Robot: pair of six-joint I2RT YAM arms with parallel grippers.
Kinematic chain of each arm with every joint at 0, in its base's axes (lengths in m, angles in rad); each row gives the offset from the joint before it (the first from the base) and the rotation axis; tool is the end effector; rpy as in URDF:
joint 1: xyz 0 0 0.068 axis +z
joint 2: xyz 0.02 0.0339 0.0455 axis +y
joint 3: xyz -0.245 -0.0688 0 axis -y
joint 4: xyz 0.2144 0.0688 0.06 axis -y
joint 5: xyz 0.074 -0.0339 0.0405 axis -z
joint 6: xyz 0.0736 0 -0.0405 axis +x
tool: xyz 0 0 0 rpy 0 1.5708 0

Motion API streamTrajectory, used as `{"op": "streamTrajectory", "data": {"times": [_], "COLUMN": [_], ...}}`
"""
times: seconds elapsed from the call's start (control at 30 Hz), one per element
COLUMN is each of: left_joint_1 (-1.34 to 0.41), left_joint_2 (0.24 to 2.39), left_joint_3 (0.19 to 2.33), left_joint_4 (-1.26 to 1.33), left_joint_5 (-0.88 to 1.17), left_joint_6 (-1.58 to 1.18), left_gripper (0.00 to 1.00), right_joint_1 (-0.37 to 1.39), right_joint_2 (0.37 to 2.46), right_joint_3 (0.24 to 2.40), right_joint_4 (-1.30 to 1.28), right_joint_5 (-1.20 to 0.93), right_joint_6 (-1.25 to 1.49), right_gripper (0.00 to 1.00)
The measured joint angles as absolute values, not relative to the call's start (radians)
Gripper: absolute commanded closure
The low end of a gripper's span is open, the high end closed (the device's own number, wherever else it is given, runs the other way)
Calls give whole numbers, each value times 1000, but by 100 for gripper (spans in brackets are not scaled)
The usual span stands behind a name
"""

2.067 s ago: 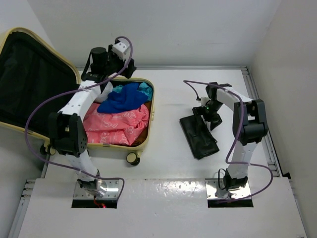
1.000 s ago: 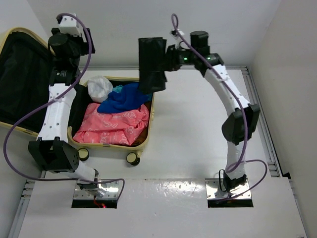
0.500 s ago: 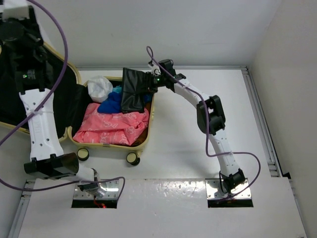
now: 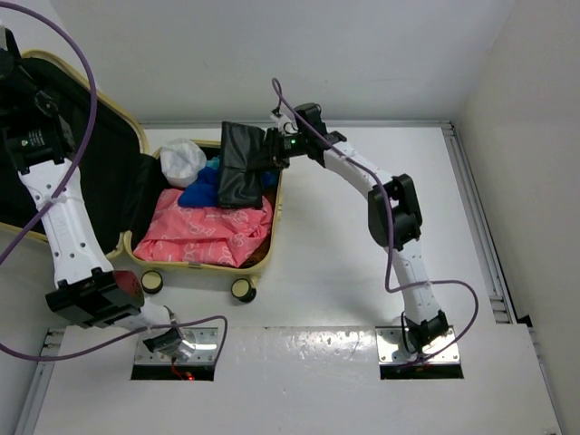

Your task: Pack the luggage

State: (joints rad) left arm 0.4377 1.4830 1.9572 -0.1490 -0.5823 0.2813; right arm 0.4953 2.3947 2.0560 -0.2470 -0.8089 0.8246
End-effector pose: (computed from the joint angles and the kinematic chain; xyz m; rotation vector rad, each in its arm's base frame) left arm 0.2457 0.1597 0.5521 -0.6224 1.2147 0.9704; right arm 0.4374 0.2968 0.1963 -0.1475 2.4092 1.5695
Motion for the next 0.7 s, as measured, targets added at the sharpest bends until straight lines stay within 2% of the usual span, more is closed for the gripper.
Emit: {"op": "streamTrajectory", "data": {"times": [0.13,0.33,0.67,0.7], "left_joint_1": [438,442,558,569], "left_joint_2": [1444,1414,1412,1412], "left_joint_3": [1875,1861,1861,1862], "left_joint_4": [-154,-147,-160,-171], "left_joint_5": [-562,-538,-447,-435], "left_joint_6": [271,229,179,177], "left_gripper": [16,15,15,15], "right_joint_1": [500,527,619,625], "right_joint_2": [2338,2312,2311,2312], "right_joint_3": [2061,2111,1944,1924], "right_joint_4": [-231,-222,-367,-397], "right_joint_5": [-850,-866,-780,-765], "right_joint_6": [922,1055,1070,1066], "right_gripper": [100,100,100,94]}}
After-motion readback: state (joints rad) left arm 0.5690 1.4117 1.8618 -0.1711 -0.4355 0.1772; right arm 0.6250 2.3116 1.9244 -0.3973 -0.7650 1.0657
